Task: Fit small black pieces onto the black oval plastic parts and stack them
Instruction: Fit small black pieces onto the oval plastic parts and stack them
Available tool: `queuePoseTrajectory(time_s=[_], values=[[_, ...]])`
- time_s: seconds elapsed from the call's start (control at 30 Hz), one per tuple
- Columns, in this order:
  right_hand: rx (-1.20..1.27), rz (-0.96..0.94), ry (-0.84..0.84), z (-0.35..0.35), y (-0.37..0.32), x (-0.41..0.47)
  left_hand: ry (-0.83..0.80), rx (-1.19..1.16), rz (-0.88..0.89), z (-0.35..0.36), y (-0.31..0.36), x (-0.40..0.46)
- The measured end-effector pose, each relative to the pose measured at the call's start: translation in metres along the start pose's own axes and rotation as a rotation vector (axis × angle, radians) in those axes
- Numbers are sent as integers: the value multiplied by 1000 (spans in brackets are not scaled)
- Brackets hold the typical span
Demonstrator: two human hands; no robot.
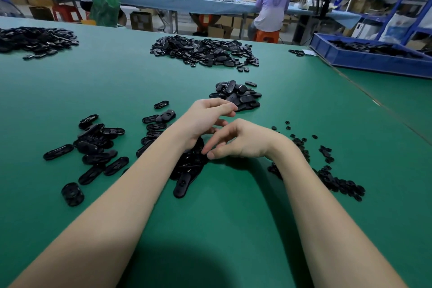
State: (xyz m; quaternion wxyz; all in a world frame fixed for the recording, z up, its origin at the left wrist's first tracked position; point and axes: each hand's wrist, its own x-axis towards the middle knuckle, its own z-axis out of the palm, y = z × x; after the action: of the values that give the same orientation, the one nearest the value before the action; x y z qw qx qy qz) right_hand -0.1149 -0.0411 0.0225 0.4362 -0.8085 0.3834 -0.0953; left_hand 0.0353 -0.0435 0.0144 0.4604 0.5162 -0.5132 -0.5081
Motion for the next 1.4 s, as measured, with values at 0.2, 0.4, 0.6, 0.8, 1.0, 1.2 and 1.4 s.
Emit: queuePoseTrajectory(time_s=[0.2,0.4,0.6,0.8,1.0,1.2,1.4], values=[[-70,16,-53,1,-3,0,-1,-10,-8,0,-1,0],[-46,11,68,-8,2,-3,-4,-3,2,-1,0,-1],[96,101,365,-44,16,-31,-54,116,20,0,4,-4],[143,181,459,-52,20,-39,-106,117,80,3,4,-6],[-353,552,454,-65,28,-48,-85,60,77,6,2,-5],[-396,662,424,-63,29,-49,-92,63,73,7,0,-5],[-387,664,413,-61,31,-47,-86,37,61,5,0,-5]])
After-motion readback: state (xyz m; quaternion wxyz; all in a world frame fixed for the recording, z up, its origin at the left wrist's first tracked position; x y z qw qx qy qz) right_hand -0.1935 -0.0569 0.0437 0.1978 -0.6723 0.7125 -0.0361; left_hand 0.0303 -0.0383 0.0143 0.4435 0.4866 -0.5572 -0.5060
